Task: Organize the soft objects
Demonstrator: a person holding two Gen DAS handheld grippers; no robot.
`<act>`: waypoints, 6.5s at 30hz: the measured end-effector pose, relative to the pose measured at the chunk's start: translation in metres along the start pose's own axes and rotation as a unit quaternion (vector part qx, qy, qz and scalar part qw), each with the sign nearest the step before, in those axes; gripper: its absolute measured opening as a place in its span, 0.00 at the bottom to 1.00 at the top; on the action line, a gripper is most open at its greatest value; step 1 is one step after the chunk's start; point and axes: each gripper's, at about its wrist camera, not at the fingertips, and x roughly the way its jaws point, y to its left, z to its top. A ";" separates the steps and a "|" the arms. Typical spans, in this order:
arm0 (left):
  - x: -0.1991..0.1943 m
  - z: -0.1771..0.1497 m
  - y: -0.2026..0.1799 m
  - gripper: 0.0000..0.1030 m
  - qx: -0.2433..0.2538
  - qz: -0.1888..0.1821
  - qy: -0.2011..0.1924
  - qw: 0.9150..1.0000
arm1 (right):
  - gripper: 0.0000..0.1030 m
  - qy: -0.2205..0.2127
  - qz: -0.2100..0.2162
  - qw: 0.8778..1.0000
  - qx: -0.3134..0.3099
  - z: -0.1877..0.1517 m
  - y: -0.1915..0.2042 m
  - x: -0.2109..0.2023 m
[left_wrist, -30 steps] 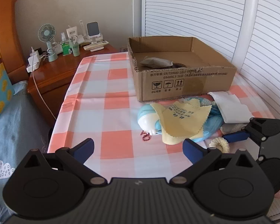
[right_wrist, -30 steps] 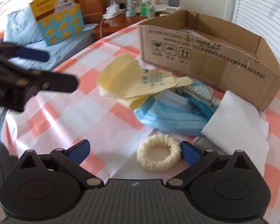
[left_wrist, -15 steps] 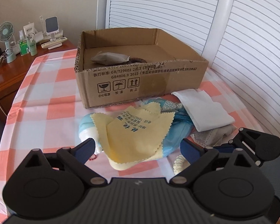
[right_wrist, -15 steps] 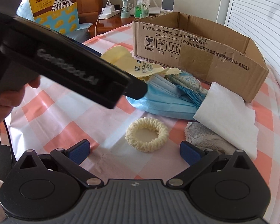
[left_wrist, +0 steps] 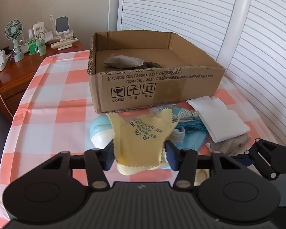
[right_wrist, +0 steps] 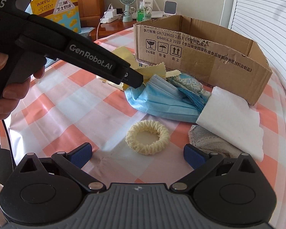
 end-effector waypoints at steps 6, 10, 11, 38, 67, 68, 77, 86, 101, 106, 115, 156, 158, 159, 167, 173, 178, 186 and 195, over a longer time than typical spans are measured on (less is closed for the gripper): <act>-0.004 -0.002 -0.001 0.12 0.005 -0.006 0.002 1.000 | 1.00 0.000 -0.003 1.000 0.000 0.001 0.001 0.001; -0.020 -0.007 -0.001 0.10 0.023 -0.008 -0.002 1.000 | 1.00 0.000 -0.005 1.000 -0.001 0.002 0.001 0.002; -0.024 -0.009 -0.001 0.10 0.028 -0.007 -0.003 1.000 | 1.00 0.000 -0.005 1.000 -0.001 0.002 0.001 0.002; -0.004 -0.015 -0.013 0.69 0.084 -0.024 -0.015 0.996 | 1.00 0.001 -0.010 1.000 0.002 0.003 0.001 0.004; -0.029 -0.047 0.018 0.35 0.069 0.000 0.009 0.998 | 1.00 -0.004 -0.011 1.000 0.000 0.003 0.001 0.004; -0.027 -0.048 0.018 0.47 0.065 -0.002 0.008 0.998 | 1.00 -0.003 -0.011 1.000 0.001 0.003 0.001 0.004; -0.006 -0.051 0.020 0.91 0.053 -0.009 0.008 0.999 | 1.00 -0.002 -0.007 1.000 -0.006 0.002 0.001 0.004; 0.000 -0.051 0.026 1.00 0.045 0.016 0.000 0.999 | 0.79 -0.012 -0.002 1.000 -0.015 0.012 0.000 0.008; 0.006 -0.047 0.024 1.00 0.042 0.022 -0.006 0.999 | 0.47 -0.015 -0.030 0.999 -0.001 0.011 -0.004 0.000; 0.013 -0.039 0.016 1.00 0.044 0.019 -0.007 0.999 | 0.47 -0.014 -0.037 0.999 0.012 0.005 -0.009 -0.005; 0.022 -0.030 0.003 0.98 0.043 0.012 -0.010 0.999 | 0.48 -0.016 -0.036 0.999 0.019 0.001 -0.012 -0.009; -0.048 -0.027 0.005 0.13 0.103 -0.018 -0.008 0.995 | 0.34 -0.019 -0.037 0.999 0.015 0.010 -0.014 -0.021; -0.056 -0.022 0.002 0.13 0.113 -0.023 -0.015 0.993 | 0.34 -0.023 -0.039 0.999 0.013 0.012 -0.015 -0.027; -0.060 -0.018 0.001 0.13 0.117 -0.025 -0.018 0.993 | 0.34 -0.026 -0.039 0.999 0.013 0.014 -0.015 -0.030; -0.061 0.034 -0.011 0.13 0.150 -0.034 -0.055 0.987 | 0.34 -0.057 -0.047 0.997 0.019 0.039 -0.031 -0.057; -0.034 0.099 -0.014 0.13 0.163 -0.019 -0.075 0.984 | 0.34 -0.088 -0.064 0.994 0.015 0.068 -0.048 -0.074; 0.007 0.148 -0.015 0.13 0.171 0.001 -0.065 0.983 | 0.34 -0.100 -0.071 0.992 0.022 0.091 -0.065 -0.073; 0.081 0.194 -0.017 0.38 0.159 0.041 -0.056 0.985 | 0.35 -0.100 -0.076 0.991 0.039 0.112 -0.086 -0.066; 0.050 0.160 -0.018 0.75 0.154 0.049 -0.041 0.986 | 0.35 -0.101 -0.077 0.990 0.065 0.122 -0.114 -0.059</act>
